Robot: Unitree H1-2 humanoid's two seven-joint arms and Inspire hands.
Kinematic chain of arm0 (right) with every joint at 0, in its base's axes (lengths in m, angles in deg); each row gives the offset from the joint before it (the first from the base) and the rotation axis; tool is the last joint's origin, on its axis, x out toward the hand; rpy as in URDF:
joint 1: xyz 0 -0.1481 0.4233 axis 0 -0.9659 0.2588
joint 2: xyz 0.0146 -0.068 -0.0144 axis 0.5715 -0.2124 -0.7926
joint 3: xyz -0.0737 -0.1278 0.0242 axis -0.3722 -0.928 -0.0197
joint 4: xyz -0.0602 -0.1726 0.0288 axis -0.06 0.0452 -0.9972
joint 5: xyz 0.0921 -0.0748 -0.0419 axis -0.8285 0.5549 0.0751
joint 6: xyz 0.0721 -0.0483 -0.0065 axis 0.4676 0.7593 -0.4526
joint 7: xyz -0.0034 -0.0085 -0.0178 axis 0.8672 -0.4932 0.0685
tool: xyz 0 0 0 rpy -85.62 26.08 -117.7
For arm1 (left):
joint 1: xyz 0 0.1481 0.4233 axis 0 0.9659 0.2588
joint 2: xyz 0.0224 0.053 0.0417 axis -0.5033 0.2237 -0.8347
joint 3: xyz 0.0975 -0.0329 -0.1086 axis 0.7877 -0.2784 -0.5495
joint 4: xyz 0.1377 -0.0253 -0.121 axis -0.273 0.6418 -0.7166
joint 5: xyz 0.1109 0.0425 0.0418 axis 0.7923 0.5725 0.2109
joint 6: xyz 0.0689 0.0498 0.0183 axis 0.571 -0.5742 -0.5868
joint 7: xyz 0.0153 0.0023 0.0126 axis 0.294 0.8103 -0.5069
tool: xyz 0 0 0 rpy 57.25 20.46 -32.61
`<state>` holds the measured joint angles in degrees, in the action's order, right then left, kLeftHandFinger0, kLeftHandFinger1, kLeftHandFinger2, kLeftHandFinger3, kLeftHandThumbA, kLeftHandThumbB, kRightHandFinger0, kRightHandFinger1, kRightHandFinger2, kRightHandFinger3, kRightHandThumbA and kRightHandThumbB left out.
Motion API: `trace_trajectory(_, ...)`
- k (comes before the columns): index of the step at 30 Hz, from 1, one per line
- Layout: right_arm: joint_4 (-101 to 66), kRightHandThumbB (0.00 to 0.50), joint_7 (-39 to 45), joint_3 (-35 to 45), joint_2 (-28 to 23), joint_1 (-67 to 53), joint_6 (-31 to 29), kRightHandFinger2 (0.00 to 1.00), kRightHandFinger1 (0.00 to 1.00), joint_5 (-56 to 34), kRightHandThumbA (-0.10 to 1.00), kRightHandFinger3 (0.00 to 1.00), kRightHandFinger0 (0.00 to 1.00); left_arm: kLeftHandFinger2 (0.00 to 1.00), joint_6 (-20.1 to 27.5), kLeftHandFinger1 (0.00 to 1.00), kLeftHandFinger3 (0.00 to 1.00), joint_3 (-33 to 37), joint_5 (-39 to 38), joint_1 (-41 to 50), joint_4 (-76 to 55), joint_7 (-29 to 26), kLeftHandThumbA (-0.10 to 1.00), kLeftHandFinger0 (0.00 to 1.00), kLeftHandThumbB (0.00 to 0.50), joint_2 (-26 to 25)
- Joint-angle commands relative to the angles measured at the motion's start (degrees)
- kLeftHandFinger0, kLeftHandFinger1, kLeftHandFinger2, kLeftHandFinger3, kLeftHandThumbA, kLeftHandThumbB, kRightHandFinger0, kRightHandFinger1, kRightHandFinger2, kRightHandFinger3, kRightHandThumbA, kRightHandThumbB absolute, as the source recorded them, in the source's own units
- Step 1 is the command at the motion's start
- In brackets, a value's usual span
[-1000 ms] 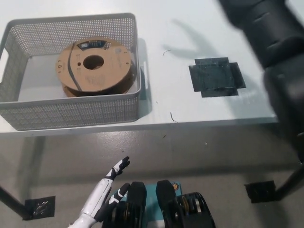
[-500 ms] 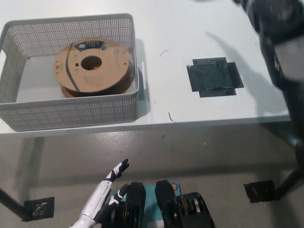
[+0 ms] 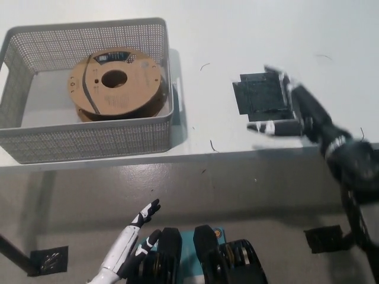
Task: Use the right hand to pick up a 3d printing filament and place it into a container on the left side
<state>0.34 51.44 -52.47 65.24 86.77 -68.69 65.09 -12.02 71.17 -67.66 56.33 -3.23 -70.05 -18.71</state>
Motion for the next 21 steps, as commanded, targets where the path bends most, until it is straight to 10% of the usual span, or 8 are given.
trace_trajectory(1,-60.32,0.263,-3.31,4.11,0.2,-15.33,-8.68,1.0,1.0,-10.54,1.0,1.0,1.0,1.0,2.79,1.0,1.0,-1.05,-1.12,-0.96,-0.06,-1.81,1.0,1.0,0.254,0.59)
trace_trajectory(21,-28.78,0.149,-5.05,-0.2,8.4,-32.02,-22.93,1.0,1.0,1.05,0.99,1.0,1.0,1.0,2.79,1.0,1.0,-1.19,-0.84,-2.3,0.63,-1.58,1.0,1.0,0.26,0.48)
